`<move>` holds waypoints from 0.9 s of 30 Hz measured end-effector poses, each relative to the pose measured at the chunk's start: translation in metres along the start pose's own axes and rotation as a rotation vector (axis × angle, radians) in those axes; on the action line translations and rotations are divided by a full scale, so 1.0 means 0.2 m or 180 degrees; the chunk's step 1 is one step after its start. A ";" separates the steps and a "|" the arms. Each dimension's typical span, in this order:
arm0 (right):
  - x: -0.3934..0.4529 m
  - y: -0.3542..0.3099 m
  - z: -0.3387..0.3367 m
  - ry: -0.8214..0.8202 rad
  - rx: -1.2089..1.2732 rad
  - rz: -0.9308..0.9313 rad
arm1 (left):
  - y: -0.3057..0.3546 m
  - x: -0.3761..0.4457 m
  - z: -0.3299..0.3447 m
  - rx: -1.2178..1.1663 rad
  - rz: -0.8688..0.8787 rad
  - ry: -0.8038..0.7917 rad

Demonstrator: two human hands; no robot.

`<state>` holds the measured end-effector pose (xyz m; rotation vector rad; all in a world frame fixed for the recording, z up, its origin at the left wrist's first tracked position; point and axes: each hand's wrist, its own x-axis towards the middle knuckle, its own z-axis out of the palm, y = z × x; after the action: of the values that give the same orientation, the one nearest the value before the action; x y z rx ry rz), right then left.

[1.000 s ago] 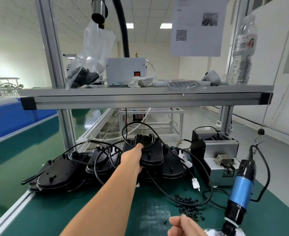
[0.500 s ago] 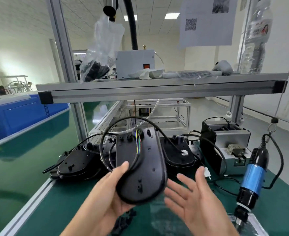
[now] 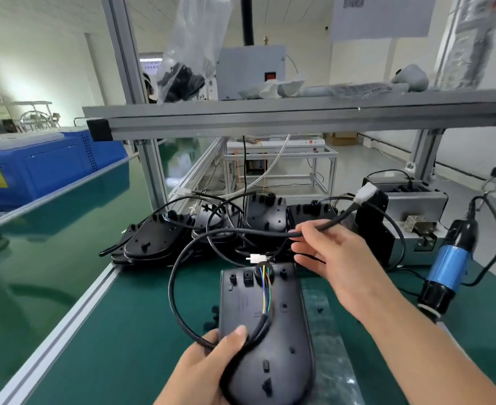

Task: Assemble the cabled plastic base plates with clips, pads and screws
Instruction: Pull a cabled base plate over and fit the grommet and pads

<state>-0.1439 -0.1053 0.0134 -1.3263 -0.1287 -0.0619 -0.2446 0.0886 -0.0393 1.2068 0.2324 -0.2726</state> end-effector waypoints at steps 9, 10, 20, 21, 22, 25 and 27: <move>-0.38 0.10 -0.06 -0.0452 -0.0624 -0.0556 | -0.12 -0.12 -0.03 0.0904 -0.0329 0.0081; -0.38 0.10 -0.06 -0.0421 -0.0654 -0.0542 | -0.13 -0.11 -0.04 0.0749 -0.0326 0.0123; -0.47 0.37 -0.10 -0.0172 -0.0971 0.0275 | -0.12 -0.15 -0.13 0.1475 -0.0039 0.0653; -0.47 0.38 -0.11 -0.0173 -0.1029 0.0335 | -0.12 -0.15 -0.12 0.1487 -0.0046 0.0645; -0.47 0.38 -0.13 -0.0210 -0.1080 0.0354 | -0.13 -0.15 -0.12 0.1533 -0.0041 0.0643; -0.47 0.35 -0.21 -0.0281 -0.1181 0.0316 | -0.14 -0.13 -0.07 0.1750 -0.0017 0.0590; -0.45 0.34 -0.27 -0.0240 -0.1099 0.0293 | -0.14 -0.12 -0.04 0.1855 -0.0003 0.0555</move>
<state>-0.2219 -0.1443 -0.0756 -1.6783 -0.1243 0.0465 -0.2774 0.0884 -0.0588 1.8111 0.3171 -0.2429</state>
